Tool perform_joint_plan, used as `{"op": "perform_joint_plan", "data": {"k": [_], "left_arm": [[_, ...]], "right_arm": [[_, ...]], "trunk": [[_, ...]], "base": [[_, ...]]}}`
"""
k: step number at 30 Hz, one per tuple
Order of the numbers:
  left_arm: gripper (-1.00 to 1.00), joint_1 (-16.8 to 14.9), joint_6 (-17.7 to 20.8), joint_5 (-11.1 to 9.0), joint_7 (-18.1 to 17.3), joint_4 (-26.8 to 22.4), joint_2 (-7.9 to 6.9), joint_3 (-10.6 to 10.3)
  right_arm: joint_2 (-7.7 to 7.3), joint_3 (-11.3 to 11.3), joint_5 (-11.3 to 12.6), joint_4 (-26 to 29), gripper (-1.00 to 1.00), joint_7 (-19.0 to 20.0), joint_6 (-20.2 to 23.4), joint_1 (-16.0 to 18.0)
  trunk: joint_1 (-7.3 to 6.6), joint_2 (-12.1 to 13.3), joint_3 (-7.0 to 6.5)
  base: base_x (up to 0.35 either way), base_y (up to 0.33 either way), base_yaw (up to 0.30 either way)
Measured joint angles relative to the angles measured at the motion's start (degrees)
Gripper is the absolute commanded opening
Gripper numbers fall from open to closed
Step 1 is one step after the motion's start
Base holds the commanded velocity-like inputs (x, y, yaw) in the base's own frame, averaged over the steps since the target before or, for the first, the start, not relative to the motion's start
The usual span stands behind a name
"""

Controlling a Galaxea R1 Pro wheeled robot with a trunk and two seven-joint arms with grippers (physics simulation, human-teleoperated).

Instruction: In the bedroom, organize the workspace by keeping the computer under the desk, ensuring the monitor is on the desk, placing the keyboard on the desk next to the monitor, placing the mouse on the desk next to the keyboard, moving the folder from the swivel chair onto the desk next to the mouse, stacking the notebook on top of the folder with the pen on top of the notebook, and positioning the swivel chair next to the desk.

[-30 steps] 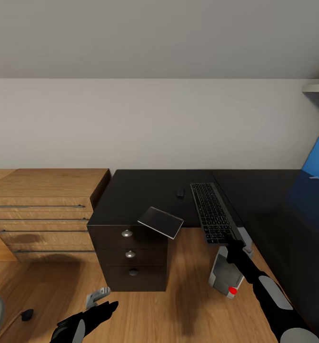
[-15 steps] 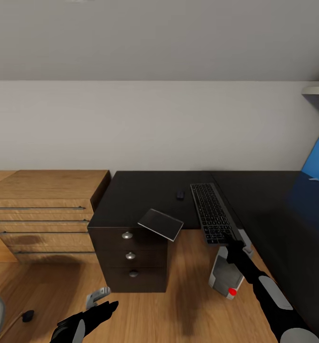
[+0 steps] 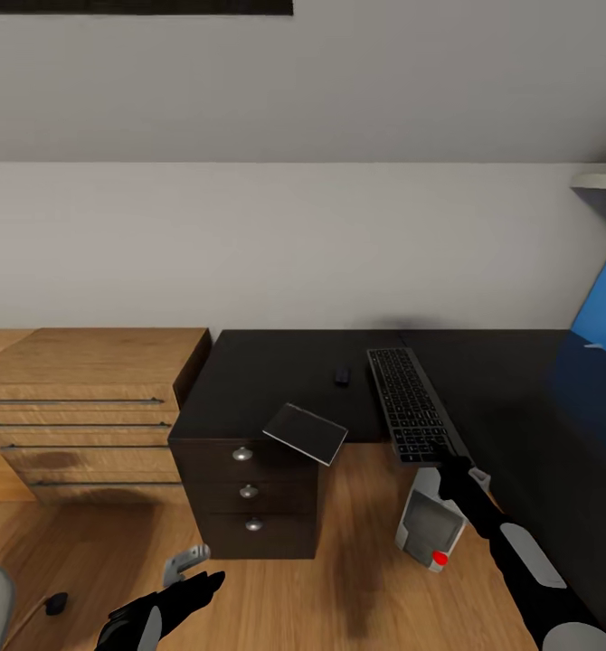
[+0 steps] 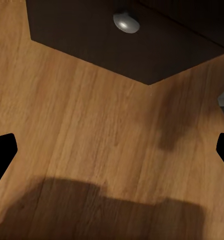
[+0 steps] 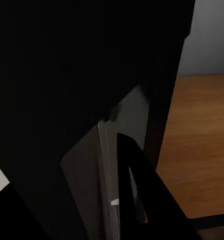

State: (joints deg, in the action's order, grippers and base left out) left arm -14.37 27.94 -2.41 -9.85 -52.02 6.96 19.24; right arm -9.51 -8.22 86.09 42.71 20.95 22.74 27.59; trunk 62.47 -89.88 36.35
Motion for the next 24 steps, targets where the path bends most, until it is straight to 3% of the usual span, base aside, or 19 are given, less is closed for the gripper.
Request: {"op": "perform_joint_plan", "data": {"k": [13,19,24], "left_arm": [[1.0,0.0,-2.1,0.0,0.2,0.1,0.17,-0.2],[1.0,0.0,-2.7,0.1,0.2,2.8,0.1,-0.1],[1.0,0.0,-6.6,0.2,0.2,5.1,0.09,-0.2]], "right_arm": [[-0.66,0.0,-0.1,0.1,-1.0,-0.1,0.0,0.0],[-0.82,0.1,-0.1,0.4,-1.0,-0.1,0.2,0.0],[-1.62,0.1,-0.2,1.0,-1.0,-2.1,0.4,0.0]], "trunk": [[-2.86,5.2,-2.33],[-4.17,7.6,-3.41],[-5.27,9.6,-4.31]], "base": [[0.0,0.0,0.0],[0.0,0.0,0.0],[0.0,0.0,0.0]]}}
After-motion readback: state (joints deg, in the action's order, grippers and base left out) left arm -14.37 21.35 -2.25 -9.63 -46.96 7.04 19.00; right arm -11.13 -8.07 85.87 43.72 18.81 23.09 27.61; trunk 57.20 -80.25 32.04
